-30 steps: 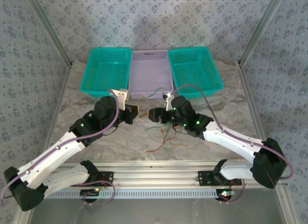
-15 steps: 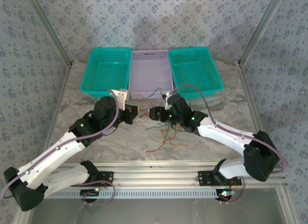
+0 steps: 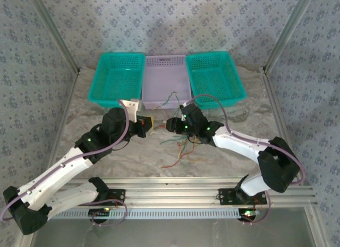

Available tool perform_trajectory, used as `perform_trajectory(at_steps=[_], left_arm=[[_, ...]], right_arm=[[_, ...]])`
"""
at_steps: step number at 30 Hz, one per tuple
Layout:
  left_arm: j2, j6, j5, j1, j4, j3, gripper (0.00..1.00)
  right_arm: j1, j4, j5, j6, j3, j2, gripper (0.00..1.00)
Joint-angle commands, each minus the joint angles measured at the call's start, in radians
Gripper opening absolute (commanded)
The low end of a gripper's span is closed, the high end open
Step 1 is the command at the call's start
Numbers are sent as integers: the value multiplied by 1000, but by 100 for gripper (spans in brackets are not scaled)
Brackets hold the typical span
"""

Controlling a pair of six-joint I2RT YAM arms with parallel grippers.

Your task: Untangle the cables

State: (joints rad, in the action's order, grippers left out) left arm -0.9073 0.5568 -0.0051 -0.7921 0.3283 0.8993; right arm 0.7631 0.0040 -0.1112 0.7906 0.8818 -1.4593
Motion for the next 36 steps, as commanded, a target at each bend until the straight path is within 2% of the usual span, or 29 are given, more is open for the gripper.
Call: perform_trajectory(at_steps=[1, 7, 12, 14, 17, 18, 22, 25, 30, 36], left_arm=[[24, 27, 24, -2, -58, -17, 0], [42, 29, 17, -2, -50, -28, 0], [67, -10, -22, -1, 8, -8, 0], [68, -19, -27, 0, 18, -7, 0], [73, -32, -43, -1, 48, -1, 0], [76, -38, -52, 0, 66, 5, 0], [93, -75, -97, 3, 167, 48, 0], [107, -104, -127, 13, 250, 79, 0], [127, -133, -145, 41, 345, 117, 0], [125, -161, -147, 60, 436, 148, 0]], right_arm=[[-3, 50, 22, 35, 24, -27, 49], [4, 47, 27, 18, 29, -13, 46], [1, 25, 77, -34, -40, 98, 33], [-4, 7, 92, -53, -56, 133, 25], [-14, -53, 107, -86, -55, 165, 3], [-16, -80, 122, -104, -55, 178, 0], [-31, -211, 226, -153, -68, 228, 0], [-101, -324, 266, -153, -86, 260, 0], [-257, -389, 250, -189, -138, 320, 0], [-359, -434, 249, -214, -141, 339, 0]])
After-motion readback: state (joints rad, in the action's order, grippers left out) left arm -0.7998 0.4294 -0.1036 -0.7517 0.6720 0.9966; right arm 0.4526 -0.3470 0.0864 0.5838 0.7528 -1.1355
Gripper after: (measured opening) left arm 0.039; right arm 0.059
